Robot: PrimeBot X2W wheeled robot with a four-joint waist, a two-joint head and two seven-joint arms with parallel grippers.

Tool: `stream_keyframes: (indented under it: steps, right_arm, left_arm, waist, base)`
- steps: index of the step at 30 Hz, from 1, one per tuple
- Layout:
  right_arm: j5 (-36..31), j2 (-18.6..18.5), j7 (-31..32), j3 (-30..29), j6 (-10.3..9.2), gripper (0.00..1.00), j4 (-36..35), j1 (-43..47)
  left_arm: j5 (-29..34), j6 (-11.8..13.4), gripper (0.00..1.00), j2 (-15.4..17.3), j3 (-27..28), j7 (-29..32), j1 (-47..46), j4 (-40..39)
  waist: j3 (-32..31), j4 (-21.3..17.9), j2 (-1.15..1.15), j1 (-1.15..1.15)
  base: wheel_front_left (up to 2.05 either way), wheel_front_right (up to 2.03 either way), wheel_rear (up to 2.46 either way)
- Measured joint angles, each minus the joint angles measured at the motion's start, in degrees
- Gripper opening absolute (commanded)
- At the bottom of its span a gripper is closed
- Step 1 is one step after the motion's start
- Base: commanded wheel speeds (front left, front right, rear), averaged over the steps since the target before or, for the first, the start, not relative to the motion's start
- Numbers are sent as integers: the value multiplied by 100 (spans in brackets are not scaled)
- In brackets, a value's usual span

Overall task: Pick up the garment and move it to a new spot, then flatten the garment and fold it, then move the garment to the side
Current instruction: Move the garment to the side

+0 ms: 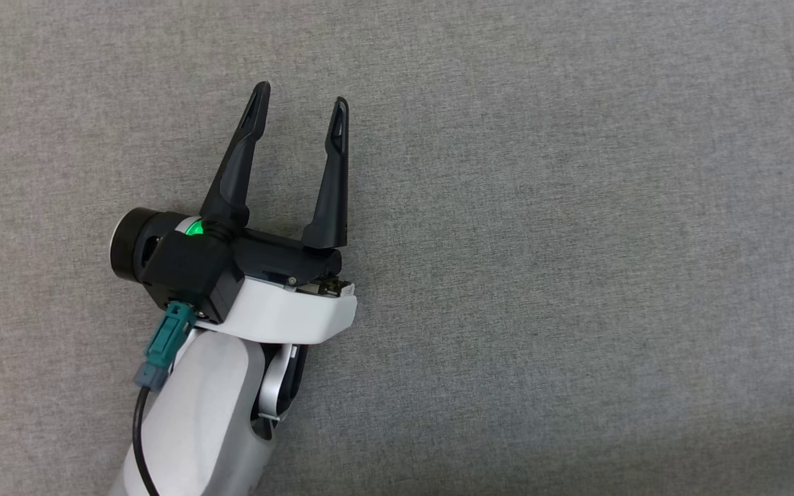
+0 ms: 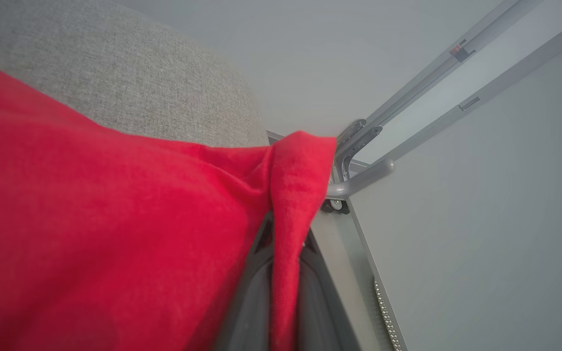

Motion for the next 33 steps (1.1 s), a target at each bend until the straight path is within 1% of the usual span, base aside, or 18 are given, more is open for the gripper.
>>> stream_keyframes:
  steps: [5, 6, 7, 8, 12, 17, 22, 27, 29, 30, 32, 33]
  right_arm:
    - [-836, 85, -9, -581, 0, 0, 135, -5]
    - [-956, 111, -10, -695, 0, 32, 137, -4]
    - [-1101, 143, -10, -810, 0, 82, 123, -4]
    - [-1246, 172, -12, -911, 0, 100, 97, -1]
    - [-1678, 332, -14, -1319, 0, 100, 63, 72]
    - [-2149, 480, -15, -1656, 0, 100, -51, 88]
    - [-2358, 730, -15, -1931, 0, 100, -309, 85]
    - [-2301, 1176, -15, -1961, -1, 100, -784, 95]
    - [-2178, 1395, -15, -1883, 0, 100, -1020, 159]
    - [-1981, 1621, -15, -1777, -1, 100, -1260, 282]
    - [-1694, 1858, -14, -1649, -1, 100, -1568, 426]
    - [-1694, 1858, -14, -1649, -1, 100, -1568, 426]
  left_arm:
    - [-1, 38, 100, 1, -31, 0, -1, -30]
    - [-1, 40, 100, 1, -31, 0, 0, -34]
    - [-1, 40, 100, 0, -34, 0, 0, -34]
    - [-1, 40, 100, 0, -33, 0, 0, -34]
    - [-1, 41, 100, 1, -30, 0, 8, -24]
    - [-42, 49, 100, 1, -38, 0, 31, -7]
    - [-104, 48, 100, -1, -8, 0, 71, 30]
    - [-152, 40, 100, 0, 142, -1, 242, 56]
    - [-163, 36, 100, 0, 201, 0, 328, 62]
    - [-170, 30, 100, 3, 270, -1, 428, 63]
    - [-196, 14, 100, 0, 334, -1, 536, 55]
    - [-196, 14, 100, 0, 334, -1, 536, 55]
  waist:
    - [35, 87, 0, 0]
    - [39, 97, 0, 0]
    - [41, 106, 0, 0]
    - [39, 112, 0, 0]
    - [-10, 116, 0, 0]
    - [-153, 103, 0, 0]
    - [-401, 97, 0, 0]
    - [-776, 88, 0, 0]
    - [-954, 81, 0, 0]
    - [-1147, 74, 0, 0]
    - [-1349, 68, 0, 0]
    - [-1349, 68, 0, 0]
  base:
    - [0, 0, 0]
    - [0, 0, 0]
    - [0, 0, 0]
    - [0, 0, 0]
    - [0, 0, 0]
    - [0, 0, 0]
    - [0, 0, 0]
    - [0, 0, 0]
    - [0, 0, 0]
    - [0, 0, 0]
    - [0, 0, 0]
    - [0, 0, 0]
